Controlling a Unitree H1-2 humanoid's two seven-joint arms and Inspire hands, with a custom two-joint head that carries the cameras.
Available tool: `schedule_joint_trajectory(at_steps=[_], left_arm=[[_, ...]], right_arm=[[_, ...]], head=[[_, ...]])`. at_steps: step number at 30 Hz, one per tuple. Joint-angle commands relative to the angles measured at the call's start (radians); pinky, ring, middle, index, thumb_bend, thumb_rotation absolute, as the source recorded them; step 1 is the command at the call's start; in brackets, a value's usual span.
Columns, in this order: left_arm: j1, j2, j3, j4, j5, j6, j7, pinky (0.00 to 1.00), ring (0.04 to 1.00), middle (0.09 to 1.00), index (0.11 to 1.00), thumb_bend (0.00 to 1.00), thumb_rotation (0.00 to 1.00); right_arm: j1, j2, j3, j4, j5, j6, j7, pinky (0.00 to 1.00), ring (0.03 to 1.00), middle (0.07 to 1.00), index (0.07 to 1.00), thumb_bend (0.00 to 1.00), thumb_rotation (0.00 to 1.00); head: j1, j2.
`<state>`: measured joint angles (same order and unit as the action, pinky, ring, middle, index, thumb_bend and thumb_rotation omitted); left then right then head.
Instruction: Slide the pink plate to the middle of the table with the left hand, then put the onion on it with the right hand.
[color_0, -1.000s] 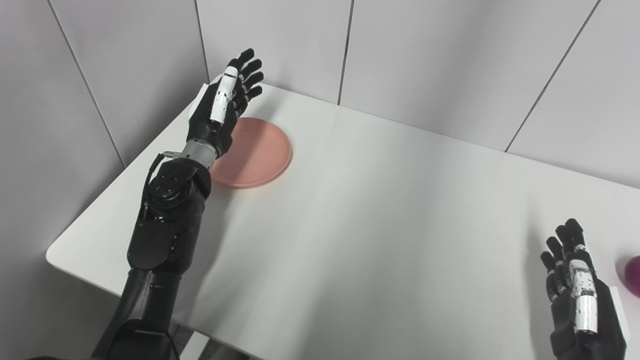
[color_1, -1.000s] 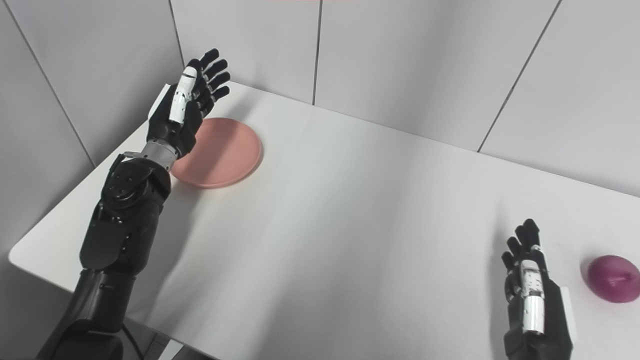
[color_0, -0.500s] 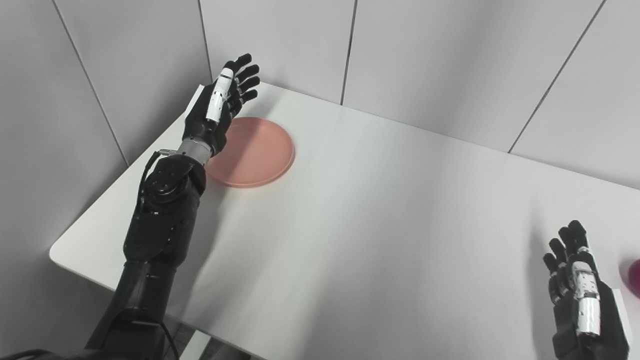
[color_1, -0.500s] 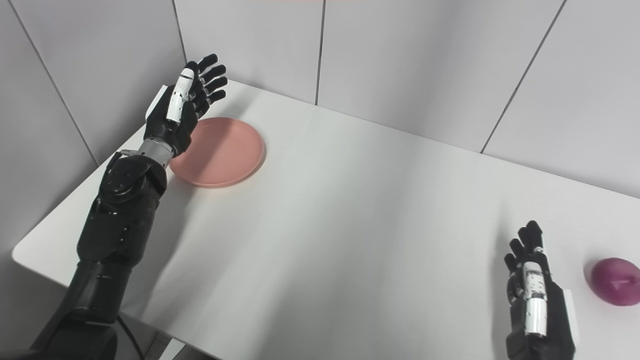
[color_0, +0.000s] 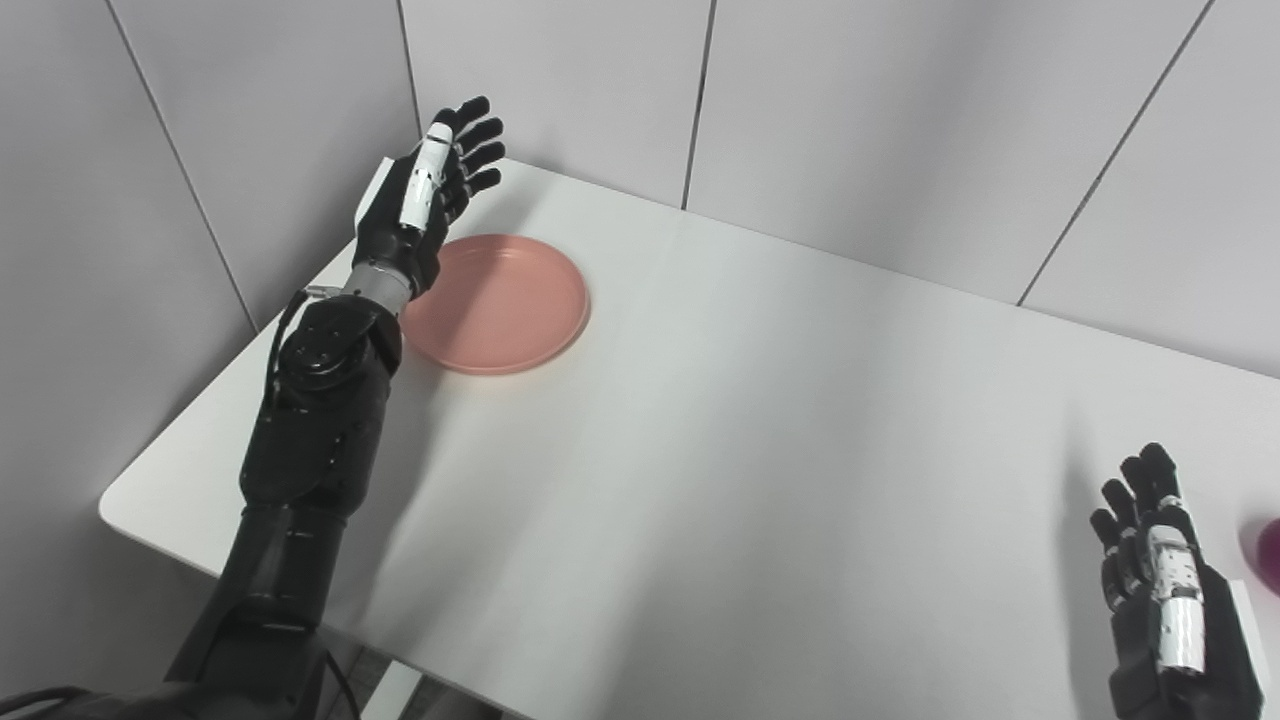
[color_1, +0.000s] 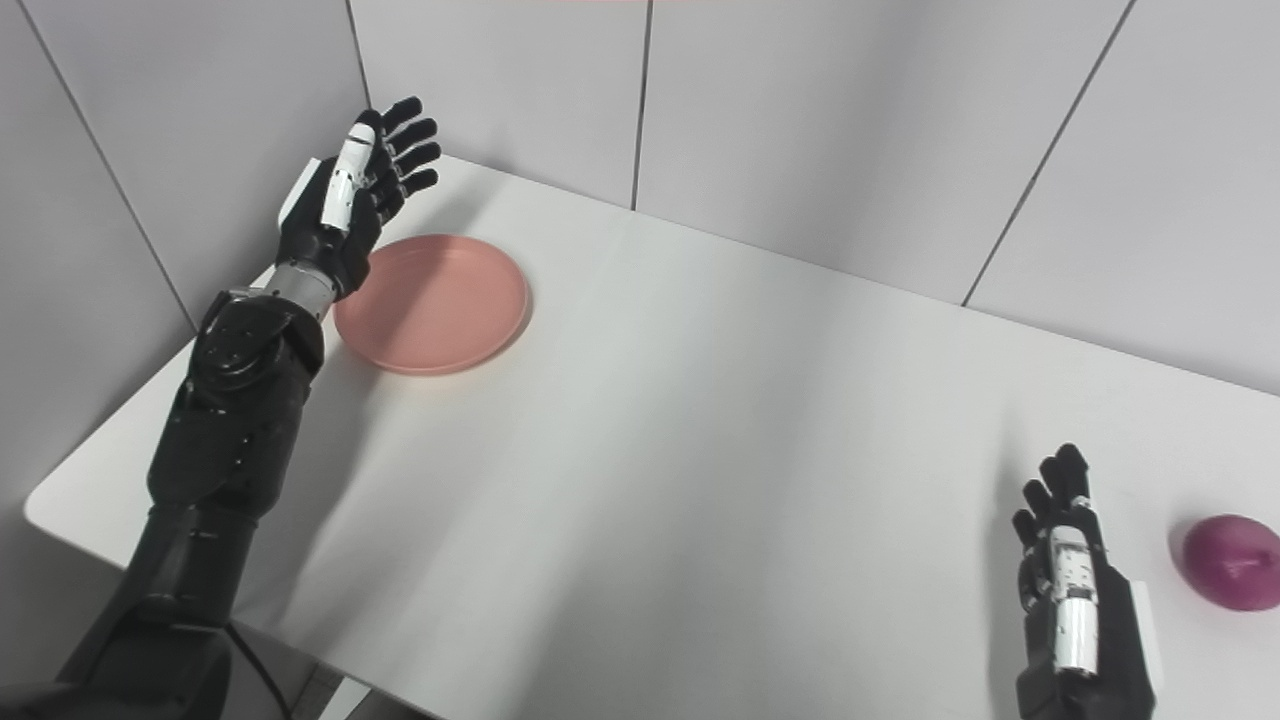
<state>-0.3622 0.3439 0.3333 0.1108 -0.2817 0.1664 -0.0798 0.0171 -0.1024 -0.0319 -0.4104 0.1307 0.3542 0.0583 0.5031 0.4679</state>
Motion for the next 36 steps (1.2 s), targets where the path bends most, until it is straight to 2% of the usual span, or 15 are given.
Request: schedule_joint_trajectory(at_steps=[1, 8, 11, 22, 36], left_arm=[[-0.055, 0.03, 0.013, -0.013, 0.001, -0.039, 0.011, 0.88, 0.89, 0.885, 0.854, 0.38, 1.0], [-0.06, 0.048, 0.025, -0.007, -0.001, -0.04, 0.007, 0.88, 0.894, 0.891, 0.856, 0.35, 1.0], [-0.066, 0.053, 0.033, -0.003, -0.005, -0.034, 0.014, 0.88, 0.887, 0.882, 0.848, 0.35, 1.0], [-0.083, 0.07, 0.065, 0.011, -0.017, -0.009, 0.041, 0.84, 0.856, 0.854, 0.828, 0.34, 1.0], [-0.088, 0.104, 0.105, 0.088, -0.031, -0.034, 0.045, 0.79, 0.817, 0.819, 0.793, 0.35, 1.0]], right_arm=[[-0.018, -0.003, -0.007, -0.019, 0.006, -0.035, 0.005, 1.0, 1.0, 1.0, 1.0, 0.0, 1.0], [-0.019, -0.009, -0.006, -0.002, -0.001, -0.066, 0.013, 1.0, 1.0, 1.0, 1.0, 0.0, 1.0], [-0.013, 0.008, -0.01, -0.018, -0.019, -0.049, -0.011, 1.0, 1.0, 1.0, 1.0, 0.0, 1.0], [-0.012, 0.006, -0.011, -0.017, -0.033, -0.058, -0.011, 1.0, 1.0, 1.0, 1.0, 0.0, 1.0], [-0.012, 0.001, -0.014, -0.016, -0.033, -0.058, -0.008, 1.0, 1.0, 1.0, 1.0, 0.0, 1.0]], head=[[-0.001, 0.001], [0.004, -0.002], [0.006, -0.002], [0.012, -0.001], [0.013, 0.001]])
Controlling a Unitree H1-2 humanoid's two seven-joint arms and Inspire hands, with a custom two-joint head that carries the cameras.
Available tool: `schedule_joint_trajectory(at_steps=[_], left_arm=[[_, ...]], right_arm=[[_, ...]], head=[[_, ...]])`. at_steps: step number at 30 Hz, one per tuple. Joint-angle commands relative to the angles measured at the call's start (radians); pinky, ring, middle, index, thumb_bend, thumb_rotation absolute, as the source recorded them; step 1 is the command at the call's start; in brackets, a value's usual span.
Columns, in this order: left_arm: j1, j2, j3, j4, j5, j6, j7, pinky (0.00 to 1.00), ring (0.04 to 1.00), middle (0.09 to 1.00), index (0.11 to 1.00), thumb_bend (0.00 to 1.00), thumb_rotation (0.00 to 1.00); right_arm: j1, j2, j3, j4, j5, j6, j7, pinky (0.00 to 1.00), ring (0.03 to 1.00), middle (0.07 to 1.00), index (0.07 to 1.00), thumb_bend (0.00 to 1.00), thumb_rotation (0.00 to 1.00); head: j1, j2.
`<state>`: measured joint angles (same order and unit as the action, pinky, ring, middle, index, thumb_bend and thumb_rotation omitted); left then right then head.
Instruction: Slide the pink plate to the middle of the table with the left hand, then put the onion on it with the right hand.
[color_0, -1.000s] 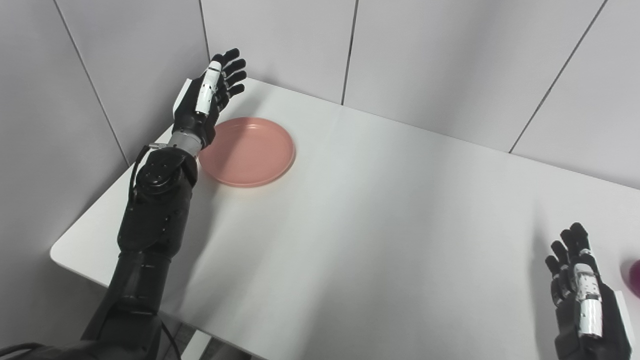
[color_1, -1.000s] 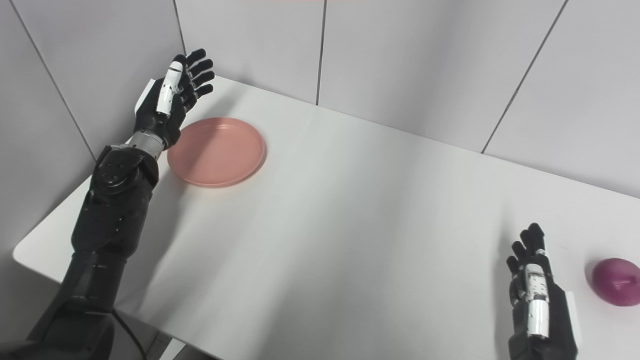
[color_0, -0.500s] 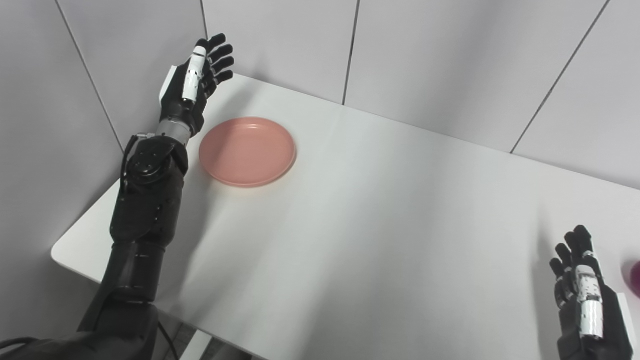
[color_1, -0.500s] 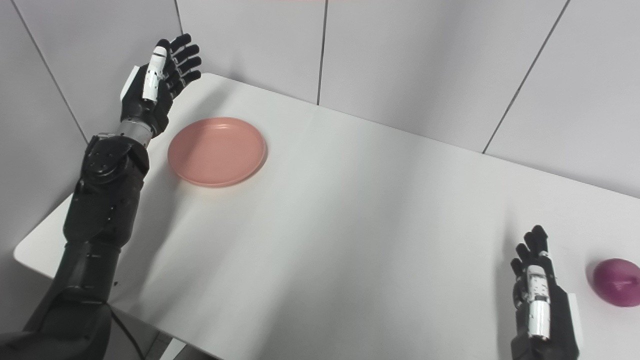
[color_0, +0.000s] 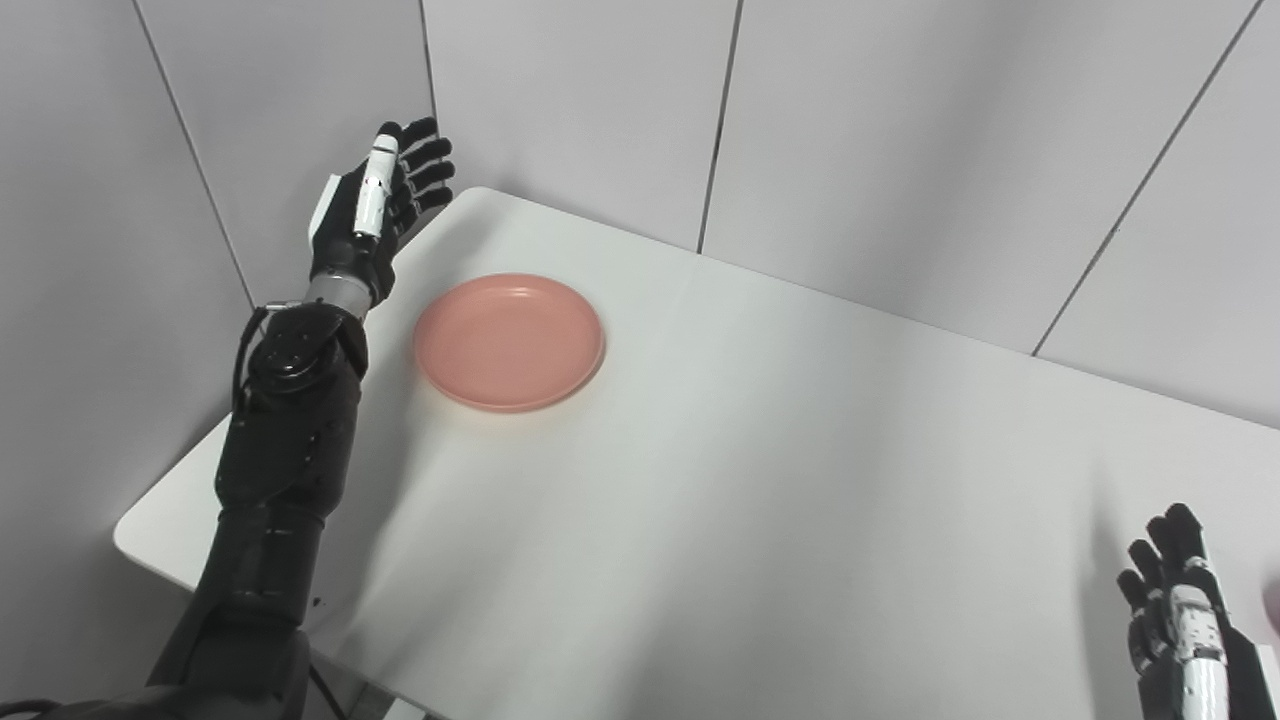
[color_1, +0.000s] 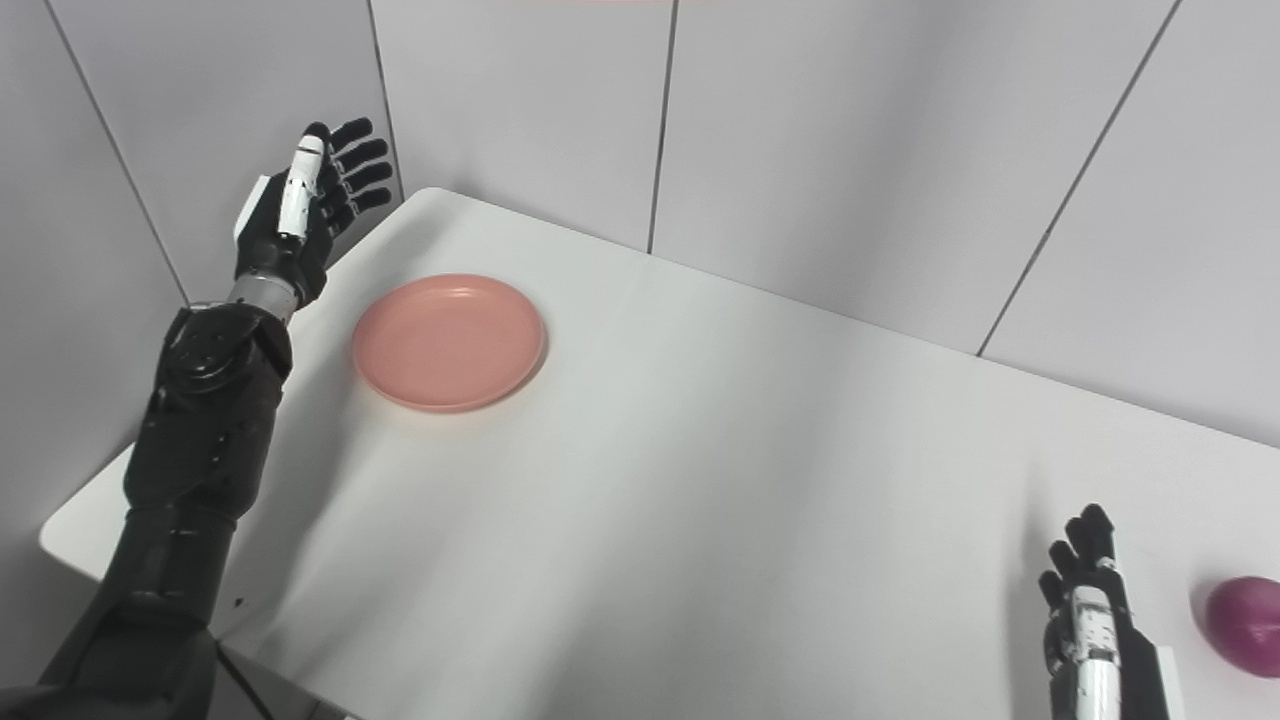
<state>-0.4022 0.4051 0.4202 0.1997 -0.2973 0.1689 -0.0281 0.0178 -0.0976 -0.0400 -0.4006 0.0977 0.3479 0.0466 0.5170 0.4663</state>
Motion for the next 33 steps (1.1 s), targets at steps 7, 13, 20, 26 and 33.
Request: schedule_joint_trajectory(at_steps=[7, 13, 20, 26, 33], left_arm=[[-0.058, 0.052, 0.039, 0.041, -0.033, -0.031, 0.005, 0.76, 0.789, 0.798, 0.775, 0.3, 1.0], [-0.068, 0.059, 0.037, 0.123, -0.034, -0.07, -0.009, 0.75, 0.78, 0.783, 0.757, 0.33, 1.0], [-0.082, 0.064, 0.032, 0.198, -0.036, -0.105, -0.026, 0.75, 0.786, 0.789, 0.762, 0.32, 1.0], [-0.091, 0.068, 0.03, 0.245, -0.03, -0.117, -0.028, 0.75, 0.78, 0.782, 0.757, 0.31, 1.0], [-0.098, 0.066, 0.033, 0.284, -0.041, -0.109, -0.033, 0.76, 0.777, 0.78, 0.757, 0.3, 1.0]], right_arm=[[-0.013, -0.002, -0.006, -0.032, 0.006, -0.044, 0.005, 1.0, 1.0, 1.0, 1.0, 0.0, 1.0], [-0.013, -0.004, -0.006, -0.023, 0.008, -0.064, 0.011, 1.0, 1.0, 1.0, 1.0, 0.0, 1.0], [-0.015, -0.001, -0.006, -0.032, 0.002, -0.039, 0.006, 1.0, 1.0, 1.0, 1.0, 0.0, 1.0], [-0.013, 0.002, -0.006, -0.034, -0.002, -0.048, 0.003, 1.0, 1.0, 1.0, 1.0, 0.0, 1.0], [-0.012, 0.0, -0.008, -0.035, 0.003, -0.043, 0.006, 1.0, 1.0, 1.0, 1.0, 0.0, 1.0]], head=[[-0.002, 0.005], [-0.008, 0.008], [-0.01, 0.009], [-0.01, 0.012], [-0.009, 0.013]])
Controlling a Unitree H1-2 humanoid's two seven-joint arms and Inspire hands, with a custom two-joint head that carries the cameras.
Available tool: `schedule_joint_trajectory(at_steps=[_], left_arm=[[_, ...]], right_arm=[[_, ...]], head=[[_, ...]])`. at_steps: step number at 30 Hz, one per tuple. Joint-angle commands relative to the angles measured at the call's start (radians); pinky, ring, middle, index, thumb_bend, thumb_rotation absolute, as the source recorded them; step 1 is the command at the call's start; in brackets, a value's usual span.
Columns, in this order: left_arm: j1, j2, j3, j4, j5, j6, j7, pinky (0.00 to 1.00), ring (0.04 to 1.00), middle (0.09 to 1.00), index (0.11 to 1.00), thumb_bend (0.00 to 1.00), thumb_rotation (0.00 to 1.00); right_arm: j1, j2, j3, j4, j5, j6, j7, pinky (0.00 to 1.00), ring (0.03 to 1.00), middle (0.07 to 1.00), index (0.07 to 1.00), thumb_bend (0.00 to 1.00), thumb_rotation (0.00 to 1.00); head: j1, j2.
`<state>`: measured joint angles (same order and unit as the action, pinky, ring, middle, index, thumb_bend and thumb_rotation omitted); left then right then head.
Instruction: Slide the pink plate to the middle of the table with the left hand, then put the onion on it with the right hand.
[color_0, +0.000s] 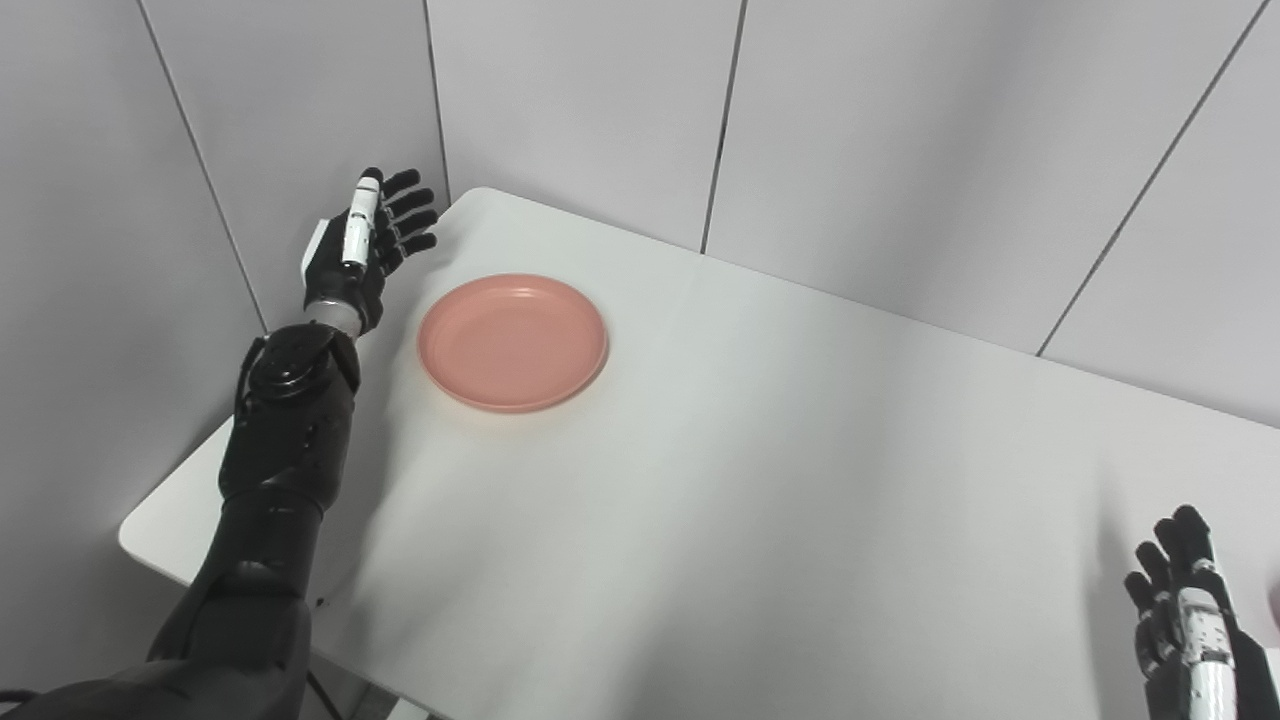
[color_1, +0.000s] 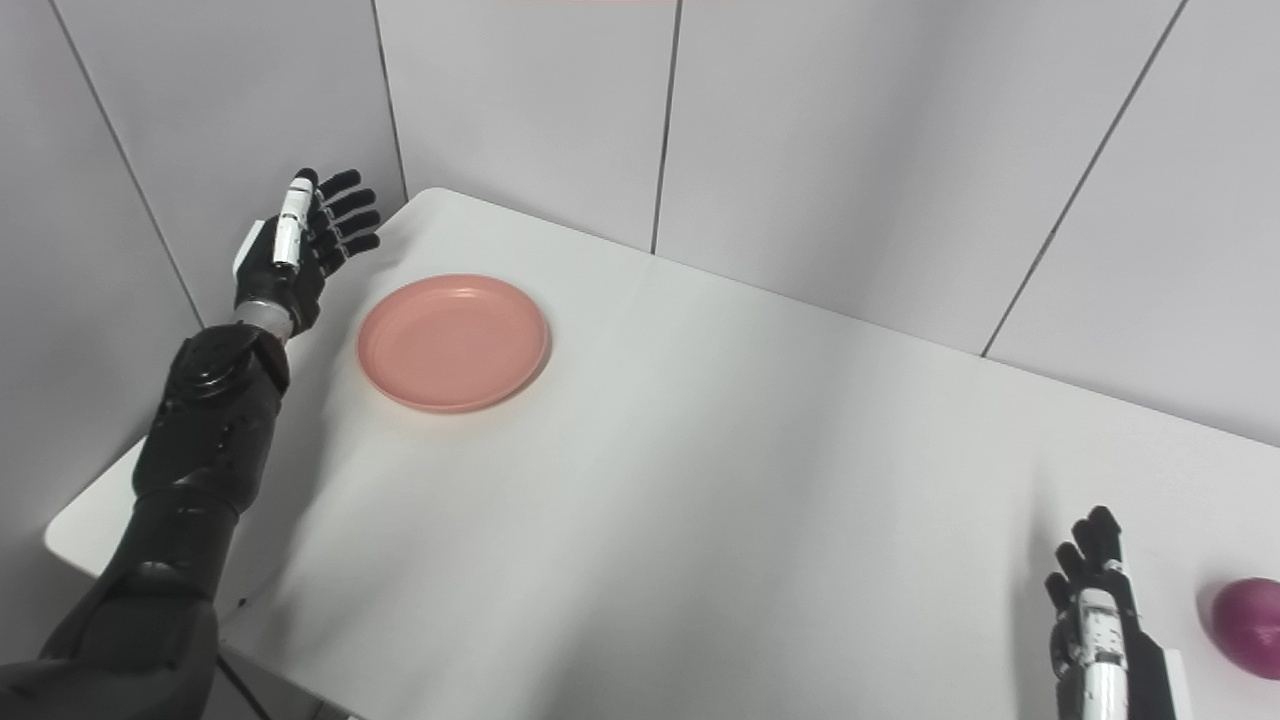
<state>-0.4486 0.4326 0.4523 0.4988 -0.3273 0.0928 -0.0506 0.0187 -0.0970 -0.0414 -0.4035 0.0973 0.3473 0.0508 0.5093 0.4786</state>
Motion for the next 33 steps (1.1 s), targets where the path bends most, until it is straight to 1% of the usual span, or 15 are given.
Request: schedule_joint_trajectory(at_steps=[1, 6, 9, 16, 20, 23, 27, 33], left_arm=[[-0.052, 0.037, 0.002, -0.013, -0.013, -0.033, -0.011, 0.76, 0.776, 0.779, 0.757, 0.29, 1.0], [-0.062, 0.045, 0.0, 0.039, -0.017, -0.059, -0.026, 0.75, 0.771, 0.775, 0.755, 0.29, 1.0], [-0.065, 0.046, 0.002, 0.053, -0.025, -0.063, -0.04, 0.76, 0.779, 0.782, 0.758, 0.3, 1.0], [-0.066, 0.043, 0.002, 0.063, -0.031, -0.052, -0.041, 0.76, 0.774, 0.777, 0.753, 0.31, 1.0], [-0.064, 0.046, -0.016, 0.08, -0.01, -0.066, -0.044, 0.77, 0.781, 0.784, 0.757, 0.3, 1.0], [-0.064, 0.04, -0.024, 0.081, -0.014, -0.065, -0.047, 0.76, 0.781, 0.784, 0.756, 0.3, 1.0], [-0.066, 0.036, -0.033, 0.085, -0.017, -0.066, -0.046, 0.76, 0.78, 0.784, 0.754, 0.31, 1.0], [-0.071, 0.037, -0.047, 0.09, -0.018, -0.054, -0.05, 0.76, 0.774, 0.78, 0.755, 0.31, 1.0]], right_arm=[[-0.012, -0.002, -0.006, -0.033, 0.002, -0.042, 0.002, 1.0, 1.0, 1.0, 1.0, 0.0, 1.0], [-0.012, -0.001, -0.004, -0.036, -0.001, -0.036, 0.0, 1.0, 1.0, 1.0, 1.0, 0.0, 1.0], [-0.011, 0.0, -0.005, -0.037, 0.002, -0.034, 0.0, 1.0, 1.0, 1.0, 1.0, 0.0, 1.0], [-0.009, 0.001, -0.005, -0.04, 0.006, -0.035, 0.002, 1.0, 1.0, 1.0, 1.0, 0.0, 1.0], [-0.008, 0.0, -0.005, -0.036, 0.004, -0.042, 0.001, 1.0, 1.0, 1.0, 1.0, 0.0, 1.0], [-0.009, 0.0, -0.005, -0.041, 0.004, -0.034, 0.001, 1.0, 1.0, 1.0, 1.0, 0.0, 1.0], [-0.009, 0.001, -0.005, -0.043, 0.008, -0.038, 0.003, 1.0, 1.0, 1.0, 1.0, 0.0, 1.0], [-0.008, 0.002, -0.004, -0.053, -0.003, -0.006, -0.007, 1.0, 1.0, 1.0, 1.0, 0.0, 1.0]], head=[[-0.002, 0.001], [-0.001, 0.002], [-0.001, 0.002], [-0.003, 0.005], [-0.004, 0.006], [-0.004, 0.006], [-0.005, 0.007], [-0.008, 0.009]])
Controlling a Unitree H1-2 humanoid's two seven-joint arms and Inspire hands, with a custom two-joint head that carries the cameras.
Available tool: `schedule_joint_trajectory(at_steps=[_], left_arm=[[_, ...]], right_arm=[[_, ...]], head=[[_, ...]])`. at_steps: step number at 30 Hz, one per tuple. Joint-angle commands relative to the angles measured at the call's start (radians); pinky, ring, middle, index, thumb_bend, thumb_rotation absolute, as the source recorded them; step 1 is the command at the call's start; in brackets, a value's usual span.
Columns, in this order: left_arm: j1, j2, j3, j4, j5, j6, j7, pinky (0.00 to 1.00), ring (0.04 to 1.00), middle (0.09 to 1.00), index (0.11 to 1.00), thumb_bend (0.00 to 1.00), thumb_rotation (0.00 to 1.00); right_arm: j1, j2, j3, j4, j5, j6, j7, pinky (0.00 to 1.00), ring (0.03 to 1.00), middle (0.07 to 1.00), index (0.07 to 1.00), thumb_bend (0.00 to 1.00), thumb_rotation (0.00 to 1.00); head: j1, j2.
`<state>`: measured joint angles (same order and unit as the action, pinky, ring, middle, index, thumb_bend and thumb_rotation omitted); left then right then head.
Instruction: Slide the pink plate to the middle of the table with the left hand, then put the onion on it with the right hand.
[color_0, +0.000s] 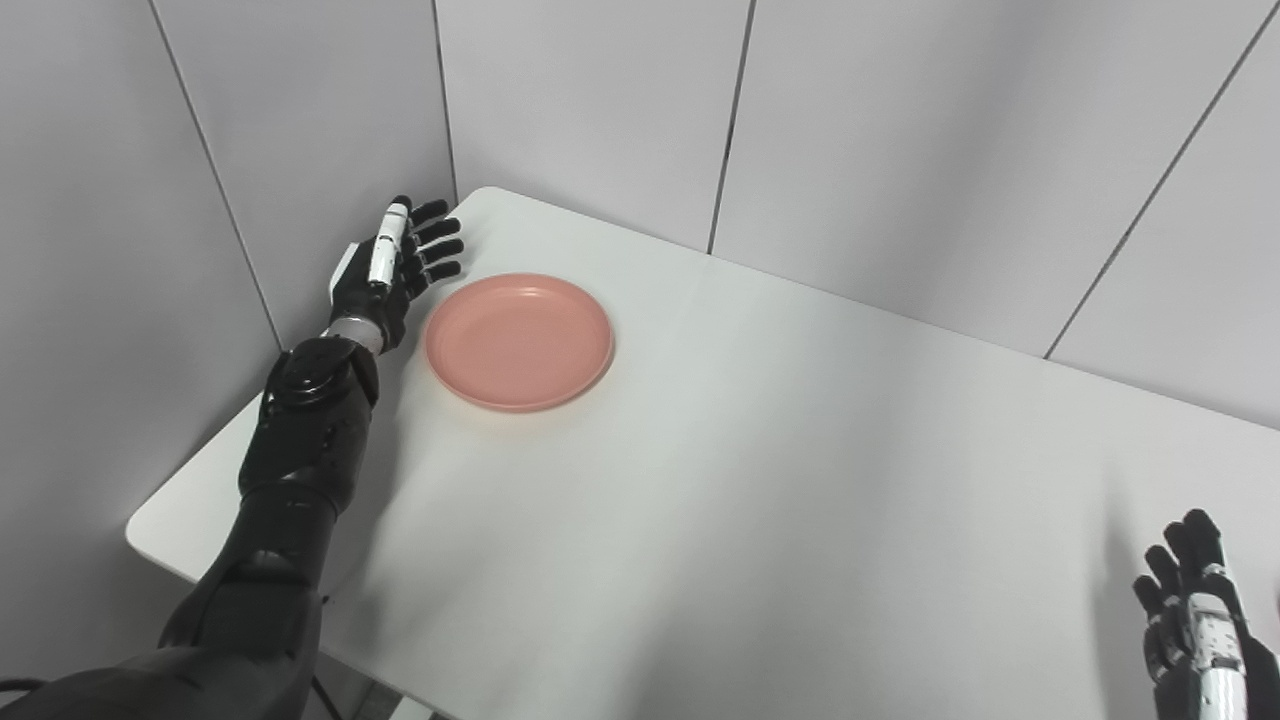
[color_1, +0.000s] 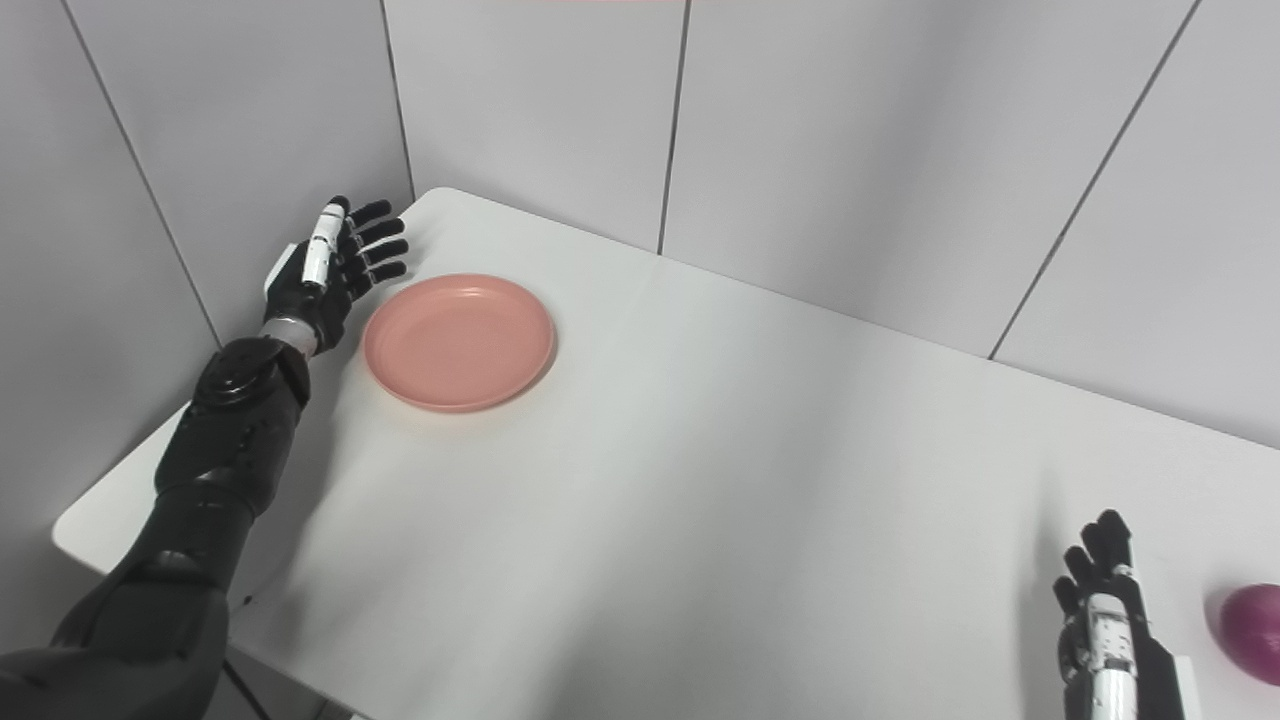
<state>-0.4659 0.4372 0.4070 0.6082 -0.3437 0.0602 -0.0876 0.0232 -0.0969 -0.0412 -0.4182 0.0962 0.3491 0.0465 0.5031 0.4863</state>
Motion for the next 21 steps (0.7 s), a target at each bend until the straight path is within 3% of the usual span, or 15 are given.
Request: schedule_joint_trajectory(at_steps=[1, 8, 21], left_arm=[[-0.053, 0.033, -0.004, -0.02, -0.003, -0.02, -0.016, 0.76, 0.776, 0.782, 0.757, 0.31, 1.0], [-0.047, 0.029, -0.015, -0.032, -0.002, -0.014, -0.021, 0.75, 0.77, 0.773, 0.757, 0.3, 1.0], [-0.049, 0.033, -0.037, -0.008, -0.003, -0.017, -0.033, 0.77, 0.778, 0.773, 0.745, 0.3, 1.0]], right_arm=[[-0.012, 0.0, -0.003, -0.035, -0.003, -0.015, -0.001, 1.0, 1.0, 1.0, 1.0, 0.0, 1.0], [-0.012, 0.0, -0.003, -0.028, 0.004, -0.046, 0.005, 1.0, 1.0, 1.0, 1.0, 0.0, 1.0], [-0.013, -0.001, -0.001, -0.042, 0.0, -0.018, 0.0, 1.0, 1.0, 1.0, 1.0, 0.0, 1.0]], head=[[-0.001, 0.001], [-0.004, 0.003], [-0.003, 0.004]])
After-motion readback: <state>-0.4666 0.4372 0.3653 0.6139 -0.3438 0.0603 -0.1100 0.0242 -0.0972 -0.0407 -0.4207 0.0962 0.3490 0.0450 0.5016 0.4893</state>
